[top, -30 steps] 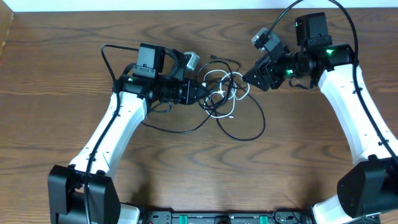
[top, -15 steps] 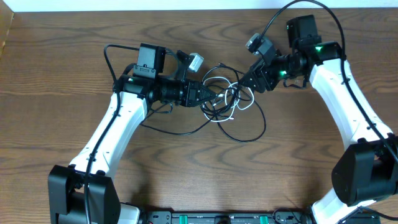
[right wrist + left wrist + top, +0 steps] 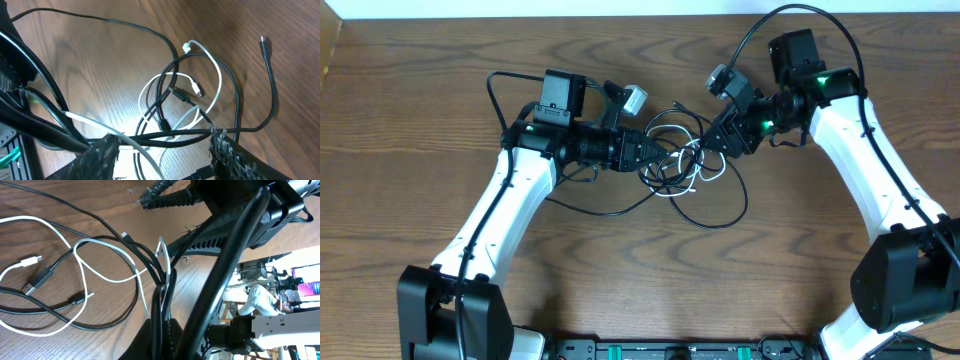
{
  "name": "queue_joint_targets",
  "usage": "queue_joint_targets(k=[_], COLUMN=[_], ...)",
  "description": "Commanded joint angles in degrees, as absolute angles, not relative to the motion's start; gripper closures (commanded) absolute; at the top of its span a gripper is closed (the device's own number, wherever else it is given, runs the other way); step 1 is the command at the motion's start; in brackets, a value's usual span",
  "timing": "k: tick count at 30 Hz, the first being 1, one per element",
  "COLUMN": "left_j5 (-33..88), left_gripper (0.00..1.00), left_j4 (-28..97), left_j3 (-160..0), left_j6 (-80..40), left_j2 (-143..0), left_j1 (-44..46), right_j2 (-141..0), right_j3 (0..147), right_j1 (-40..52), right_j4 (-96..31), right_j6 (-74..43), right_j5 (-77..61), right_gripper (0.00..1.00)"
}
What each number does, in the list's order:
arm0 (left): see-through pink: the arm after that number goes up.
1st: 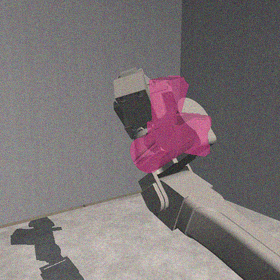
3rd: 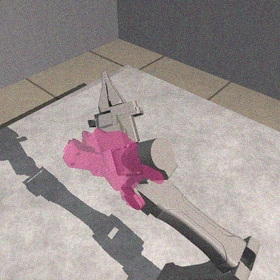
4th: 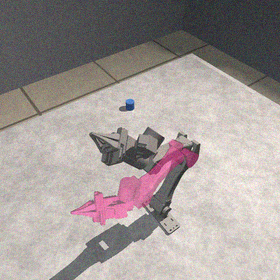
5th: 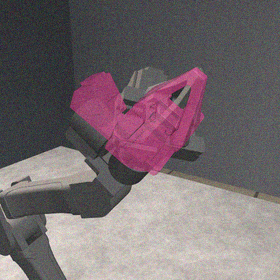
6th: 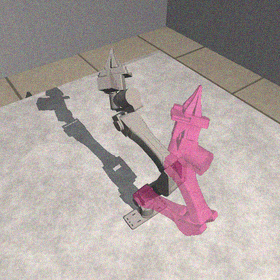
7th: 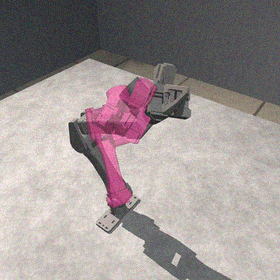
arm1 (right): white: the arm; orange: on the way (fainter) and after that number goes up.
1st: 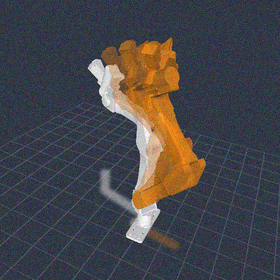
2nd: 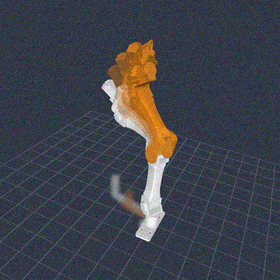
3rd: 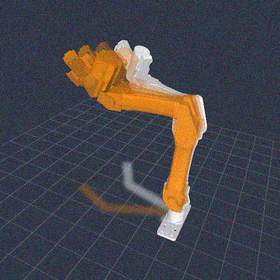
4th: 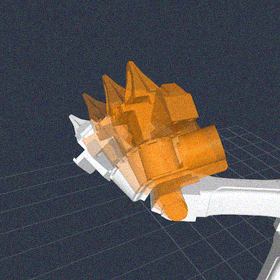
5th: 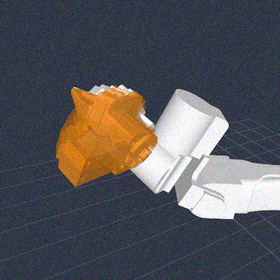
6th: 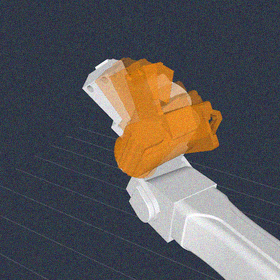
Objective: Untangle cables
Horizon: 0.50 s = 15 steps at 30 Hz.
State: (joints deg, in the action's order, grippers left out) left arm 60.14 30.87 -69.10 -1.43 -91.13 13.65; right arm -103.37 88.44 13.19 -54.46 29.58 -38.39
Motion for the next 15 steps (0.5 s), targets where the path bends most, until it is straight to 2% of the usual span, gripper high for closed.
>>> queue_joint_targets(k=[1, 3, 7, 9, 10, 15], left_j5=[61.89, 61.89, 61.89, 61.12, 60.05, 55.59], left_gripper=[0.93, 0.92, 0.92, 0.92, 0.92, 0.92], left_j4=[30.83, 30.83, 30.83, 30.85, 30.85, 30.85], left_j3=[-69.34, -69.34, -69.34, -69.34, -69.34, -69.34], left_j6=[-0.47, -0.47, -0.47, -0.58, -1.1, -2.66], left_j2=[-90.43, -90.43, -90.43, -90.43, -90.43, -90.43], left_j1=[13.5, 13.5, 13.52, 13.52, 13.52, 13.52], right_j2=[-106.08, -107.02, -107.87, -107.61, -107.44, -104.44], right_j3=[88.71, 88.71, 88.71, 88.77, 88.84, 90.61], right_j1=[15.05, 15.77, 17.12, 17.12, 16.84, 13.54], right_j4=[-54.33, -53.78, -50.35, -47.66, -46.22, -39.72], right_j6=[30.5, 30.5, 29.87, 27.14, 25.54, 15.66], right_j5=[-40.18, -40.84, -41.08, -41.08, -41.06, -41.06], right_gripper=[0.46, 0.52, 0.74, 0.86, 0.98, 0.99])
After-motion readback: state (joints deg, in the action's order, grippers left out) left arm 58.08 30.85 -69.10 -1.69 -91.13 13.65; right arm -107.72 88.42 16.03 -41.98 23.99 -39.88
